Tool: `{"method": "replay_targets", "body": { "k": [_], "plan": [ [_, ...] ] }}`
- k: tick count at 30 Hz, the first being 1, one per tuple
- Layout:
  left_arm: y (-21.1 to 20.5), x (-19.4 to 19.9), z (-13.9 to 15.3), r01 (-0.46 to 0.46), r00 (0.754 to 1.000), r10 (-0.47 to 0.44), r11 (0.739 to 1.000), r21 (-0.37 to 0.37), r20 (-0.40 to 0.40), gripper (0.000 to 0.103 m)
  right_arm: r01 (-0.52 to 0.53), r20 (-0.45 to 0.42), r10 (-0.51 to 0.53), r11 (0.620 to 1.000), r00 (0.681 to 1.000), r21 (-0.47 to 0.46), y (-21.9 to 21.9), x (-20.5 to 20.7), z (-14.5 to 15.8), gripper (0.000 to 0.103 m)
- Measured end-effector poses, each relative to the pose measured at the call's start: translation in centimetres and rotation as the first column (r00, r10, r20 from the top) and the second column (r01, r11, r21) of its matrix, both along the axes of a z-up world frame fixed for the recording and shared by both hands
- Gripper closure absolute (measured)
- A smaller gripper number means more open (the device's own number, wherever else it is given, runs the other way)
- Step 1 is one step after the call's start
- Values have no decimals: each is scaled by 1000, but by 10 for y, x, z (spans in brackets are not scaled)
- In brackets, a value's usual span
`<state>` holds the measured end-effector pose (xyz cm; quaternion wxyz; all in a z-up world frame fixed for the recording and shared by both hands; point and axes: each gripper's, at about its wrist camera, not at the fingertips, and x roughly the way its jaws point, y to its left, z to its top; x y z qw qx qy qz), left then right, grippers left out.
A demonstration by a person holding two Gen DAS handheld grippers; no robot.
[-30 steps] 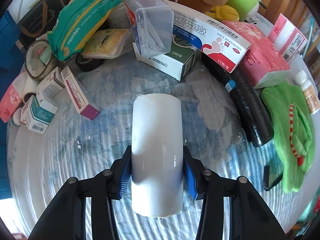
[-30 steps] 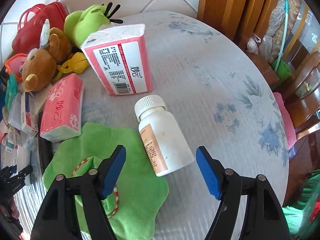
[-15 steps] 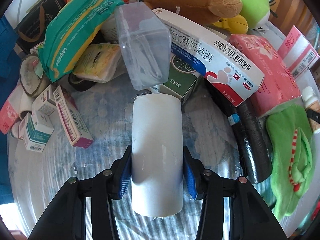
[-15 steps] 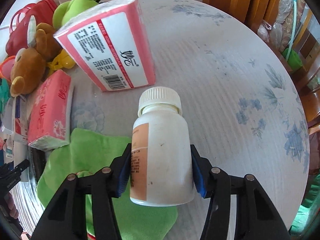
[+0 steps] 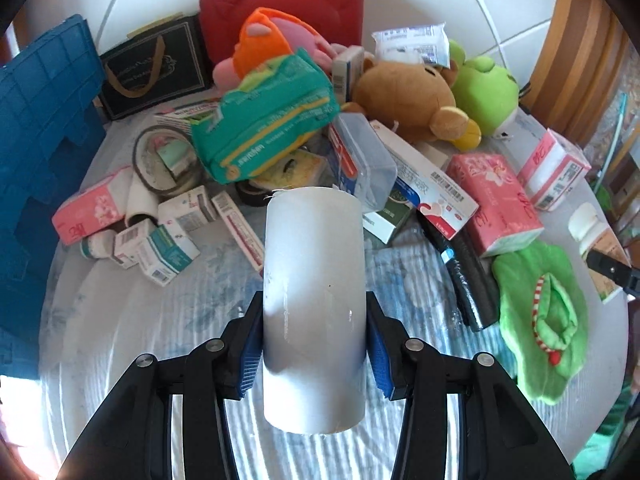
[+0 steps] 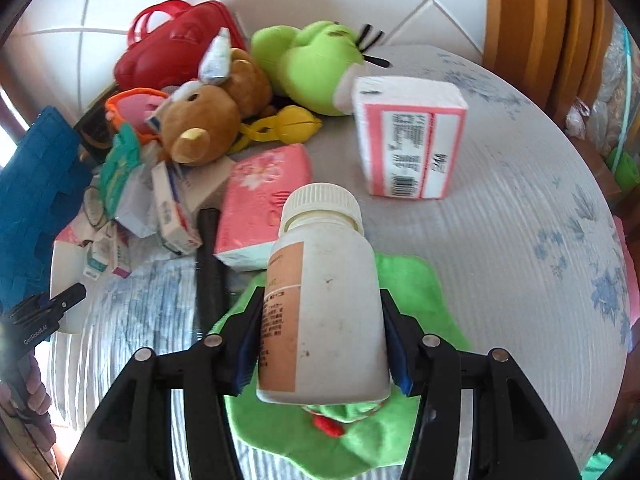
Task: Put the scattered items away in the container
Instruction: 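Lift the tube and bottle and carry them over the crate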
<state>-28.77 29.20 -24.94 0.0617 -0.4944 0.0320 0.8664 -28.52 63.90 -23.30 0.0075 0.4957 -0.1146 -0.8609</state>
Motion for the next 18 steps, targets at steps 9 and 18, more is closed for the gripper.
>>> {"method": "replay_targets", "body": {
  "k": [9,18],
  "plan": [
    [-34,-2,51,-107,983,105,994,-10,-150,58,-242,-136,243,970,960,26,-135,-18,60,51],
    [-148,21,134,-187,921,168,982,-20,-351,58,-407,-305,424,905,853,122,-307,-33,150,51]
  ]
}}
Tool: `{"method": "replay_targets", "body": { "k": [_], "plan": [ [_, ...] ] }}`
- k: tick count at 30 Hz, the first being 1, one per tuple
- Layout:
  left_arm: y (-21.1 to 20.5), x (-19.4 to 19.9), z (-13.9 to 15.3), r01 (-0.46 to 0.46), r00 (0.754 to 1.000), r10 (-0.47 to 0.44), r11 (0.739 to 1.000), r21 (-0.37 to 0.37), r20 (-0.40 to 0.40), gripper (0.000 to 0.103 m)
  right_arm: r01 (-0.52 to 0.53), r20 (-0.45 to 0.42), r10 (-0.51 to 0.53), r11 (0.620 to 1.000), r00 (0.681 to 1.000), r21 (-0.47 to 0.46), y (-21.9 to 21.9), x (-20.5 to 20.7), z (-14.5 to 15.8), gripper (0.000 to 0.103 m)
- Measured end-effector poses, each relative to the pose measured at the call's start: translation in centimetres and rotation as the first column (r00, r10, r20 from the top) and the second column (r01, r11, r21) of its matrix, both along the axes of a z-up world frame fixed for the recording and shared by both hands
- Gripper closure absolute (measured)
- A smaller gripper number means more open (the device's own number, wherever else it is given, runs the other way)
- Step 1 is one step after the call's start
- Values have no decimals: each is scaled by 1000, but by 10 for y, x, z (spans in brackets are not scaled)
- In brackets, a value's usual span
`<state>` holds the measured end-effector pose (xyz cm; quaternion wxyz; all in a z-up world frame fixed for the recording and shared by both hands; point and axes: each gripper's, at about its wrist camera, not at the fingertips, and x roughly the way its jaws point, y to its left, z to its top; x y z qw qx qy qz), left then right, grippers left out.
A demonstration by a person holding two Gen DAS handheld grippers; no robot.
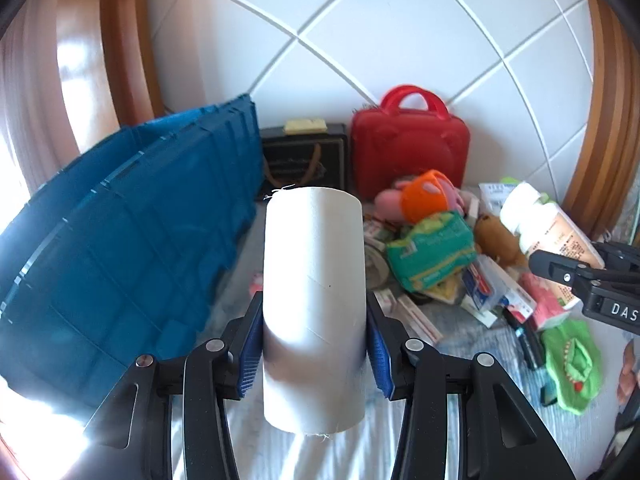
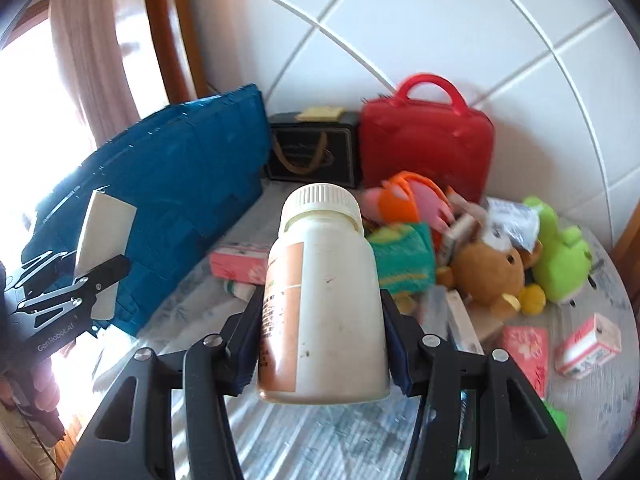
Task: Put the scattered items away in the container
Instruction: 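Lift the tube and bottle and carry them over the crate, then drop the tube and bottle into the crate by opening both tools, then move both tools back toward the remaining pile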
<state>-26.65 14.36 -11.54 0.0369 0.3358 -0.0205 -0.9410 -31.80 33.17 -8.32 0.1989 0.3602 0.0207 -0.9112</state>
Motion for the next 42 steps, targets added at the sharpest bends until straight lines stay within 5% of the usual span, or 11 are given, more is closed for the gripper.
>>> {"method": "replay_targets", "body": {
  "k": [10,21,33,35,36,42],
  "plan": [
    [-175,11,74,-121,989,114,990,-70,-97,58,-156,-132,149,987,980,-44,-221,-4,66,51],
    [-329,1,66,-282,959,281,959,-29,-22,58,-298,-90,296,955,951,-6,-388,-26,60,51],
    [-369,-25,55,-278,961,278,961,-2,-1,56,-271,-131,272,962,953,26,-421,-35,65,50],
    [-369,-26,57,-276,961,276,961,5,-14,16,-244,-139,245,969,959,24,-416,-35,67,28],
    [-369,-26,58,-276,961,277,961,6,-22,11,-232,-143,232,973,962,21,-414,-36,68,21],
    [-367,-23,57,-275,961,275,961,14,-22,11,-180,-159,179,984,971,9,-396,-34,75,4]
  ]
}}
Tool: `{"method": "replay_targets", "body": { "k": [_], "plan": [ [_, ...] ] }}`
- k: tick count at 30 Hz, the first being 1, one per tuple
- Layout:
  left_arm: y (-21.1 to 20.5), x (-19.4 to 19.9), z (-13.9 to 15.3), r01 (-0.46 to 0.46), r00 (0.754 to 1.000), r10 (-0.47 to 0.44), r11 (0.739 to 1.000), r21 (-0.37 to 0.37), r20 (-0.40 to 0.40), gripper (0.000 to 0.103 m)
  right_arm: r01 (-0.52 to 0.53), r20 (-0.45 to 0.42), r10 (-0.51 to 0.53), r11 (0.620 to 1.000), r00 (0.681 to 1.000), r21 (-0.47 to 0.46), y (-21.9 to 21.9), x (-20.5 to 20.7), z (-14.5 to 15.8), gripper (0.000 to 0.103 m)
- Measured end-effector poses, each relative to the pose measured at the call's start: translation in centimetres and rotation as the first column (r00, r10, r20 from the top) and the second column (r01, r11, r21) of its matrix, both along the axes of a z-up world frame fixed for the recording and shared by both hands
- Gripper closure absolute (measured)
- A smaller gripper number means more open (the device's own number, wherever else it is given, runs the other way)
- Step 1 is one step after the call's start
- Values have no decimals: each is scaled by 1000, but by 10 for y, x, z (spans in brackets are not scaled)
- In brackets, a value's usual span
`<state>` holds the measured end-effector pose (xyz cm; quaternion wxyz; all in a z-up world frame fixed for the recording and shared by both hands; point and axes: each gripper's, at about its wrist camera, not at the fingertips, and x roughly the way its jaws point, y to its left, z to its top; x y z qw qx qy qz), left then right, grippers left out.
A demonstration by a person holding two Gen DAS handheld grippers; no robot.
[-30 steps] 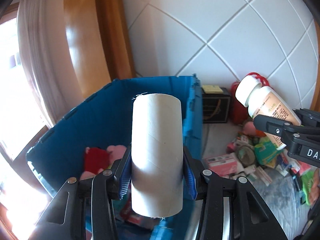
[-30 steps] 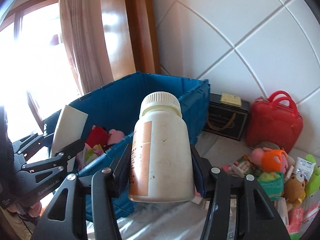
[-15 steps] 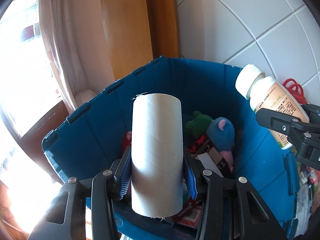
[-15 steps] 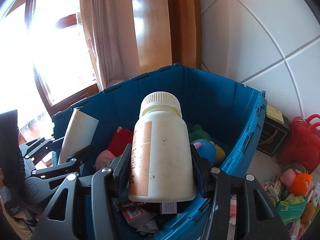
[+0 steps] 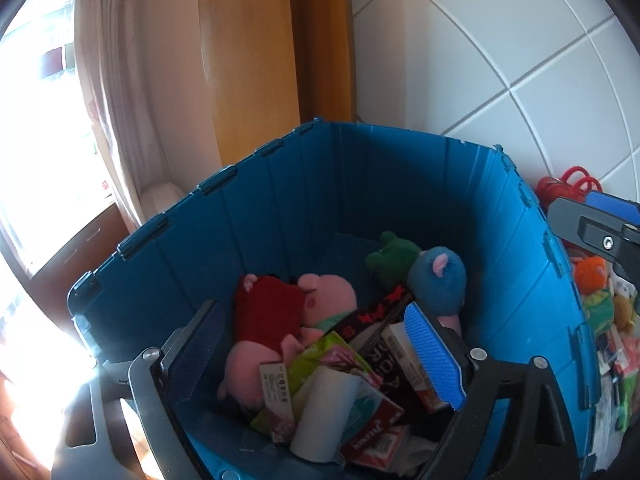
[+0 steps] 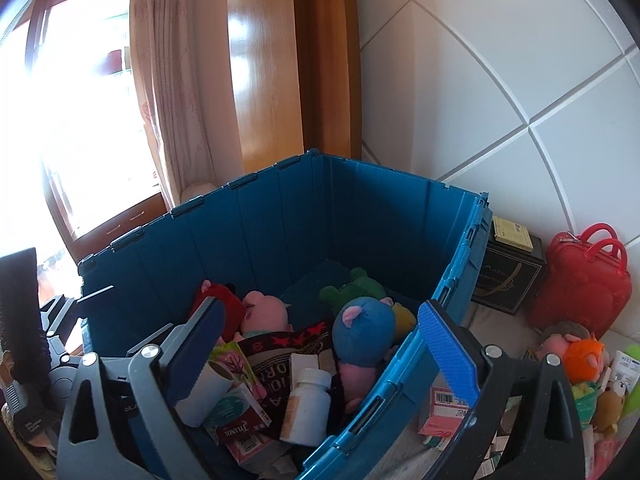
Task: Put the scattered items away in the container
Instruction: 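Move both tools back toward the remaining pile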
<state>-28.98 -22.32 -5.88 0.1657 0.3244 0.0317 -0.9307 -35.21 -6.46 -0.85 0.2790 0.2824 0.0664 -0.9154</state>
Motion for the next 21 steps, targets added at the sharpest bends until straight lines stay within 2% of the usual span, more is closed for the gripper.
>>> {"method": "replay_targets", "body": {
  "k": [12,17,21],
  "plan": [
    [27,9,7,42,999,-42,999,13,-25,4,71,13,-71,997,997,-11,49,20,-6,4],
    [59,17,23,95,992,-94,996,2,-88,2,156,-15,-156,988,988,-17,97,35,-9,3],
    [102,20,39,183,973,-182,983,-7,-144,2,257,-14,-257,966,966,-20,152,42,-17,0]
  ]
}}
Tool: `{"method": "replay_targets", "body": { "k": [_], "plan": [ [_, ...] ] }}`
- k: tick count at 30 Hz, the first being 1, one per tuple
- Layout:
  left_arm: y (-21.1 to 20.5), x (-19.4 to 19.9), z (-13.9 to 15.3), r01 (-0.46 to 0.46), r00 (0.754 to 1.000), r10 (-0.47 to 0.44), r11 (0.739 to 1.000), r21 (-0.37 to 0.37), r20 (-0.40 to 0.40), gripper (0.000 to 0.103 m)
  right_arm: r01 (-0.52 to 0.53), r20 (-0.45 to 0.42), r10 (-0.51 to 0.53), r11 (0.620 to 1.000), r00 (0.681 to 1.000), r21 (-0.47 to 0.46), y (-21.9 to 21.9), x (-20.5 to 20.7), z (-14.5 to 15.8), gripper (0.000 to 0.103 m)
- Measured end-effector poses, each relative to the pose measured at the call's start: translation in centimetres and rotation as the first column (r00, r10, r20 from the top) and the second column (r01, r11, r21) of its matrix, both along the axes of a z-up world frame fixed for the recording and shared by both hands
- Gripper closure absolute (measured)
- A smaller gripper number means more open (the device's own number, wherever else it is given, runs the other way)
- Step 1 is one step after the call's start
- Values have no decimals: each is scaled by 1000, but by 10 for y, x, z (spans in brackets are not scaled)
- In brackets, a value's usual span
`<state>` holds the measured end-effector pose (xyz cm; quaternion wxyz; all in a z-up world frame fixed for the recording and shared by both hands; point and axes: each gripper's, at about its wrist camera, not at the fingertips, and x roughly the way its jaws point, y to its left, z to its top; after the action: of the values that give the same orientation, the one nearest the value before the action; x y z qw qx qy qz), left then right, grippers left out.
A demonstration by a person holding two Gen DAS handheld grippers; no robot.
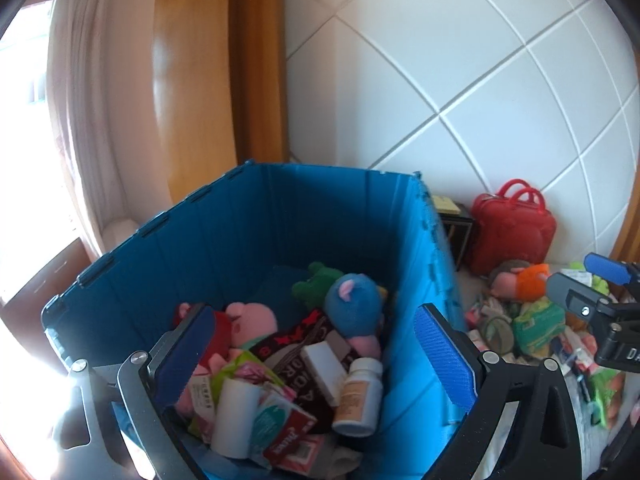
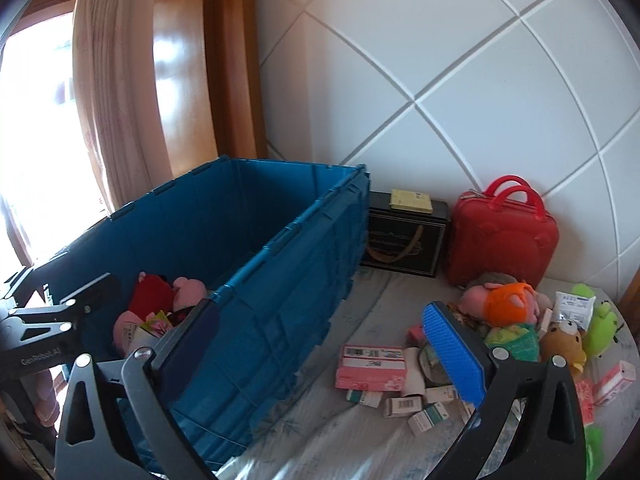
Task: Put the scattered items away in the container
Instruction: 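Move both tools back toward the remaining pile, then close the left tool on the Estazolam Tablets box while the right tool grasps a slim medicine box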
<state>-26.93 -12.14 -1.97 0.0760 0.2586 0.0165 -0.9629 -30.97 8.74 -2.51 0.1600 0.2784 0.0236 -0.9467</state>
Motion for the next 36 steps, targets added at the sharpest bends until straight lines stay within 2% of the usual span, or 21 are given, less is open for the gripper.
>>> {"method": "replay_targets", "body": {
  "k": [6,15,19,26,29,36],
  "plan": [
    [76,-6,11,117,993,-117,993,7,-34,1,138,35,-138,990,990,-10,91,7,-13,0],
    [178,-32,-16,242,969,-243,970,21,49,1,251,122,-249,968,961,0,193,11,-46,0],
    [213,-49,-49,274,952,-277,961,37,131,1,268,168,-268,963,949,25,221,8,-69,0],
    [261,-79,-121,307,906,-314,949,68,284,1,256,287,-268,963,920,80,245,-13,-127,0],
    [274,-92,-152,318,878,-334,942,103,343,1,248,346,-263,965,900,89,253,-26,-155,0],
    [296,-117,-211,345,819,-353,933,104,452,2,234,456,-237,970,858,65,267,-54,-209,0]
  ]
}}
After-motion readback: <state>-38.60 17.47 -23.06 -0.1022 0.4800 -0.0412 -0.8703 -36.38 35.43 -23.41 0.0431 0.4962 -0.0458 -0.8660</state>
